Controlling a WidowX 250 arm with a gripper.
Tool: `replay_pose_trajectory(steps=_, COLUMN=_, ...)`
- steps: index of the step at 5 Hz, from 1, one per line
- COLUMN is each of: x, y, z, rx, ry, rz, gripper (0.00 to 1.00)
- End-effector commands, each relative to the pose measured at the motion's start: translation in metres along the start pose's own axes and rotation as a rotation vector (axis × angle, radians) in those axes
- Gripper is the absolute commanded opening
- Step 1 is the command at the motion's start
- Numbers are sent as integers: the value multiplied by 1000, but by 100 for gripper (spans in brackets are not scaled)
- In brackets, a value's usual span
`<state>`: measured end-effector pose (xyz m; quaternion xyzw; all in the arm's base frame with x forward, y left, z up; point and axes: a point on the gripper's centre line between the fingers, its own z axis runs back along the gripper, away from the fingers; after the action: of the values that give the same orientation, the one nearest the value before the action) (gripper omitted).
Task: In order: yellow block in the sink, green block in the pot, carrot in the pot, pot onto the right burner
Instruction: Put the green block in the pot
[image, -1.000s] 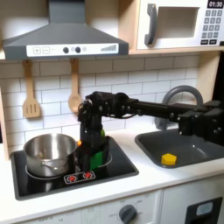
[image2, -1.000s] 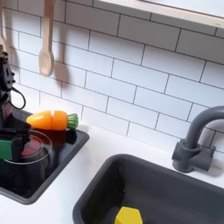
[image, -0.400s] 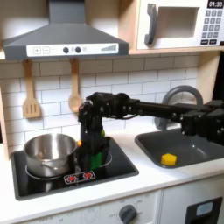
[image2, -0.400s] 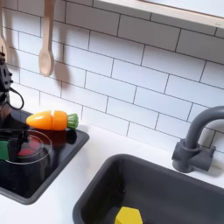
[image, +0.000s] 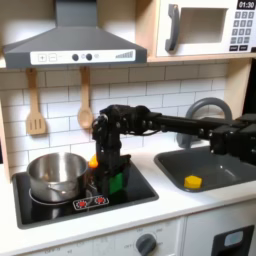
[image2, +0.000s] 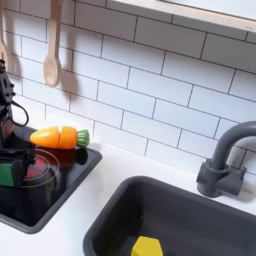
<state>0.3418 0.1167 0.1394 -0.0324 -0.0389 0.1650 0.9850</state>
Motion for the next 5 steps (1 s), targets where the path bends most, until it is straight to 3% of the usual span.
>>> replay_pose_trajectory(steps=1, x=-5, y=-7, z=27, rx=-23, ry=-48, rz=-15, gripper=0)
replay_pose_trajectory(steps=3, x=-4, y=-6, z=45, rx=-28, ry=-65, rz=-9, gripper=0)
replay_pose_trajectory(steps=5, x=11, y=3, z=76, rx=-22, ry=-129, rz=7, gripper=0)
